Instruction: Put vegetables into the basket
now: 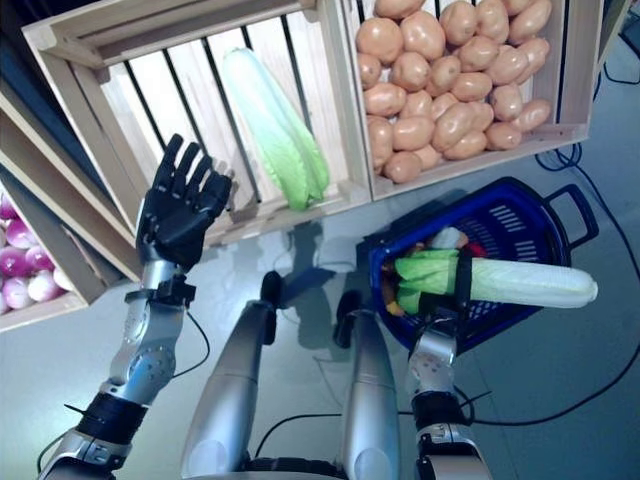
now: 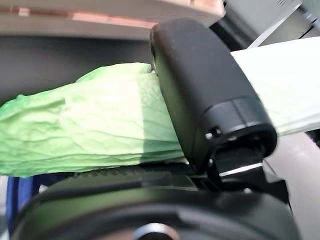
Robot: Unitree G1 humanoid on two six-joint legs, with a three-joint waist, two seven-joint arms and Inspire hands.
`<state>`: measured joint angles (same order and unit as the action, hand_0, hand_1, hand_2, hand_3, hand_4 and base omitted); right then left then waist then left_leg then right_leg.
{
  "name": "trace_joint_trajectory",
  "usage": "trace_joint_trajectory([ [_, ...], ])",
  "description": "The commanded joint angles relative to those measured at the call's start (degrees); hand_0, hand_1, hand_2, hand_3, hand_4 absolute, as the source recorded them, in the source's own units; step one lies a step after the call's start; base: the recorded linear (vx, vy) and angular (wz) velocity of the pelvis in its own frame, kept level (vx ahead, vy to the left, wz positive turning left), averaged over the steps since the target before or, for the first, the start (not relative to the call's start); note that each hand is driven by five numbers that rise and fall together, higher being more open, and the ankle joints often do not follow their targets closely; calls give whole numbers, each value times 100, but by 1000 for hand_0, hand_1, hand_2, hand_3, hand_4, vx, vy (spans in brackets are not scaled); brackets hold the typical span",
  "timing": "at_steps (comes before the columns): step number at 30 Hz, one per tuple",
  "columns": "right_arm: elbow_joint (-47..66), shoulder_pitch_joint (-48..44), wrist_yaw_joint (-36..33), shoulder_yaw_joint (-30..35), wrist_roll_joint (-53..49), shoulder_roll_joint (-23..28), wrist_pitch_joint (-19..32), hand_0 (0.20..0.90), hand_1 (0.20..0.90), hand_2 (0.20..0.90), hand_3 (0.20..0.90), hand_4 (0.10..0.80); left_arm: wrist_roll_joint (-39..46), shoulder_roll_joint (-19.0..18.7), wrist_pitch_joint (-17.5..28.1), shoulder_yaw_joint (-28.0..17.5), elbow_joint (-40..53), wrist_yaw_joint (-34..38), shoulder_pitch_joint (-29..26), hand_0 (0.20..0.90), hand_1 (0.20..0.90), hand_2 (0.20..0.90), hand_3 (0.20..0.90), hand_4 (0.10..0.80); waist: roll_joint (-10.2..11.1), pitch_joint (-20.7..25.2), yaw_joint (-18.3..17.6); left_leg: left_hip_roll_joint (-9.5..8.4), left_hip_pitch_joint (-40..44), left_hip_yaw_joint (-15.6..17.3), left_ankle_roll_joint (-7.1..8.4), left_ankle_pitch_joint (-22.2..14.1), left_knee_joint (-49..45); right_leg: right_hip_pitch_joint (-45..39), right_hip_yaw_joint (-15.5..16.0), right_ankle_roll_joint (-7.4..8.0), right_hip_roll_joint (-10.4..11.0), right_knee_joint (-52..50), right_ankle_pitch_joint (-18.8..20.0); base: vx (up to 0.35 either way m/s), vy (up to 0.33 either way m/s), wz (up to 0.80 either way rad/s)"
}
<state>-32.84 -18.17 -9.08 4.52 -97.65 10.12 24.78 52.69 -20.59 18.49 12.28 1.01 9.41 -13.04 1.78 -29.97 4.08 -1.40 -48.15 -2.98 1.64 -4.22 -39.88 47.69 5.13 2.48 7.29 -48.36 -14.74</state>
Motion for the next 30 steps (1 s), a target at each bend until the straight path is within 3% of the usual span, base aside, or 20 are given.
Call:
trace_joint_trajectory([
  [1,70,-407,-230,308,48,463,79,300,300,300,300,400,-48,214,480,-46,454,-86,-424,900,900,900,900,800,-232,17,20,-225,-112,169,-326,-537,-506,-147,37,-139,-121,217,757,0,0,0],
  [5,-294,-626,-160,131,138,437,-318,300,300,300,300,400,21,261,554,25,387,-134,-462,900,900,900,900,800,-300,17,62,-281,-122,180,-344,-520,-470,-125,28,-147,-147,245,772,3,9,3],
  [11,-749,-789,-6,-309,764,436,-1537,300,300,300,300,400,-54,343,492,100,314,1,-590,900,900,900,900,800,-351,17,97,-308,-132,185,-317,-463,-407,-100,40,-173,-136,285,783,7,-2,1],
  [16,-1045,-940,397,-429,977,598,-1987,300,300,300,300,400,-50,330,466,85,307,-6,-593,900,900,900,900,800,-367,17,129,-298,-110,170,-291,-424,-353,-117,68,-186,-119,326,786,35,-26,3],
  [30,-1129,-1492,115,-328,1247,994,-2083,300,300,300,300,400,-118,282,216,26,259,2,-688,900,900,900,900,800,-378,17,183,-279,-126,129,-272,-360,-265,-42,144,-191,-110,309,792,20,-28,5],
])
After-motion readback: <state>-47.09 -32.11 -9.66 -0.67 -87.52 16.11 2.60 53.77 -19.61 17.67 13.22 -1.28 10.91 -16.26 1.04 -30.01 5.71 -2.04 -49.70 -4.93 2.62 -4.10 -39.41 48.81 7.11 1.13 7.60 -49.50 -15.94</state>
